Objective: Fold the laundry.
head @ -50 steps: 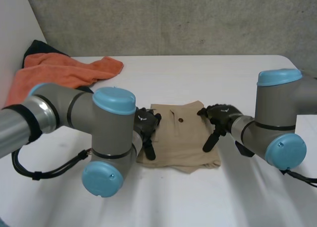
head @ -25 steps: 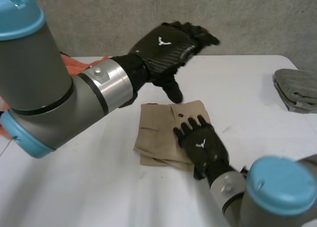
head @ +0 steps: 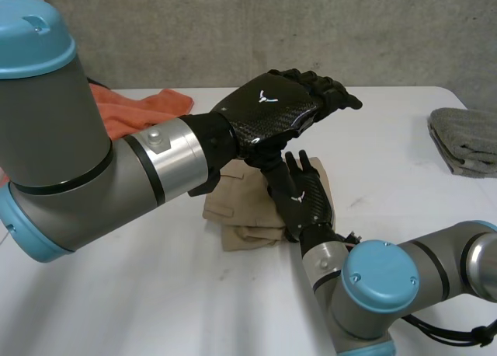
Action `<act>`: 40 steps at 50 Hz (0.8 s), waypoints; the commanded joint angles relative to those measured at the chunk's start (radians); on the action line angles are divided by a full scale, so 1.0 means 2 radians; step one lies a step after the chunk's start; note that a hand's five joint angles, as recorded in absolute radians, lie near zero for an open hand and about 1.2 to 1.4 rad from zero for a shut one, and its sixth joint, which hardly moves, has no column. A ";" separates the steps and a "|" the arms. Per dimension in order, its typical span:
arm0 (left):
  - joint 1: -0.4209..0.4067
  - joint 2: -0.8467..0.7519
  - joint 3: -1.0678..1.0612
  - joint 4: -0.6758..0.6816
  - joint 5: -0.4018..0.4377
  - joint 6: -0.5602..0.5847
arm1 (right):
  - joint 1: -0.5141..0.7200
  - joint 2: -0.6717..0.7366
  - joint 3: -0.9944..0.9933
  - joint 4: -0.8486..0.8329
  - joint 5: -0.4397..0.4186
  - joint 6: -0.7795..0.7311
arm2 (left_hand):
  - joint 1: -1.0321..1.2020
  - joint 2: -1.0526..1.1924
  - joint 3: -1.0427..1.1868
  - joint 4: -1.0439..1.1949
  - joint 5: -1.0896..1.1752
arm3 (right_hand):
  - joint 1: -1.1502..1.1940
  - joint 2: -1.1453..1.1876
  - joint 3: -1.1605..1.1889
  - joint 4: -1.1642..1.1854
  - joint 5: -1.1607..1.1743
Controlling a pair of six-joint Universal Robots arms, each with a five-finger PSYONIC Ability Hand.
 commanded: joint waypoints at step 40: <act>0.003 0.030 -0.010 0.025 -0.023 -0.007 | -0.150 -0.059 -0.185 0.167 -0.020 0.119 | 0.015 0.004 0.003 0.007 -0.003 | 0.597 0.594 0.597 0.594 0.588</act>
